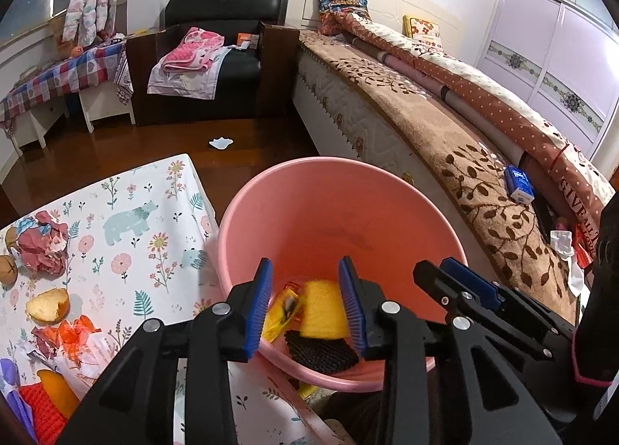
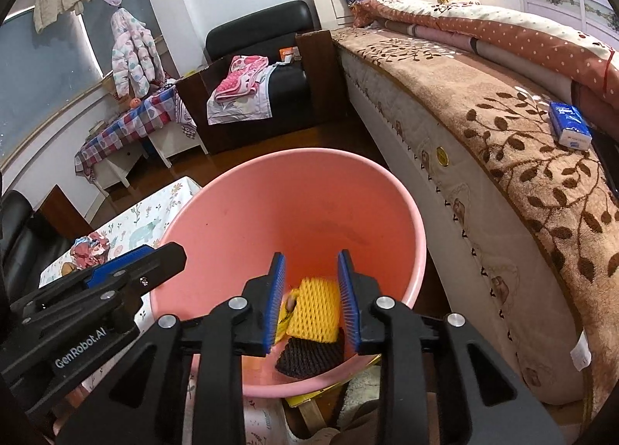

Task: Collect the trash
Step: 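Grasp the purple cloth with the left gripper while the right tool returns to the table, then grasp the orange and white plastic wrapper with the right gripper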

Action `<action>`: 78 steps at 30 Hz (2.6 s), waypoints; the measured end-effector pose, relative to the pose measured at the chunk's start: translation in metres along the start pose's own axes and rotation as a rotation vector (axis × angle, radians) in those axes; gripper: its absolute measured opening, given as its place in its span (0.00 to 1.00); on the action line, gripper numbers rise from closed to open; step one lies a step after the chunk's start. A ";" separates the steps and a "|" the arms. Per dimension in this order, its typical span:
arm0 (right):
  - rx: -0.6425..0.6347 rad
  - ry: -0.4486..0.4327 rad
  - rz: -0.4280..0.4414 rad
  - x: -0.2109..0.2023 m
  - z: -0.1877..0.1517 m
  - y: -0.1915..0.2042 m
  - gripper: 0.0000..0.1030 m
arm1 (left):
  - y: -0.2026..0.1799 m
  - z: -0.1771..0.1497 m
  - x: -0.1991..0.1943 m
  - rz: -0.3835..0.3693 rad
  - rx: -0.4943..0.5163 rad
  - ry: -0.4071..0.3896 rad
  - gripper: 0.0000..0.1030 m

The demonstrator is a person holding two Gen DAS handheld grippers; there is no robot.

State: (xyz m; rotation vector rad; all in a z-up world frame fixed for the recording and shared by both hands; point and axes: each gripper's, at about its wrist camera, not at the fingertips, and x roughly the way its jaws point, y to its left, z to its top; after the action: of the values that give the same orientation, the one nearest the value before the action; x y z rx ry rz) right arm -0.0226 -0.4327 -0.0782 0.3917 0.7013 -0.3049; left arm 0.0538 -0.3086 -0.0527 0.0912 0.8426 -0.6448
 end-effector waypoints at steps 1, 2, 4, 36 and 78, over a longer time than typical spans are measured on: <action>0.002 0.000 0.000 -0.001 0.000 0.000 0.28 | 0.000 0.000 -0.002 -0.002 0.002 -0.003 0.34; 0.002 0.001 0.002 -0.001 0.001 0.000 0.28 | 0.000 0.000 -0.003 -0.001 0.004 -0.006 0.34; -0.003 0.001 0.003 -0.003 0.001 0.002 0.28 | -0.001 0.001 -0.007 0.002 0.012 -0.015 0.34; -0.084 -0.097 0.124 -0.073 -0.015 0.062 0.39 | 0.059 -0.030 -0.129 0.128 -0.019 -0.119 0.44; -0.327 0.124 0.493 -0.053 -0.071 0.186 0.39 | 0.251 -0.131 -0.174 0.331 -0.396 0.071 0.09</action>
State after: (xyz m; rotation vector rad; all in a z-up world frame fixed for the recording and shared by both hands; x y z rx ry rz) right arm -0.0267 -0.2295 -0.0461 0.2601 0.7373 0.3005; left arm 0.0232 0.0229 -0.0591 -0.1048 0.9834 -0.1580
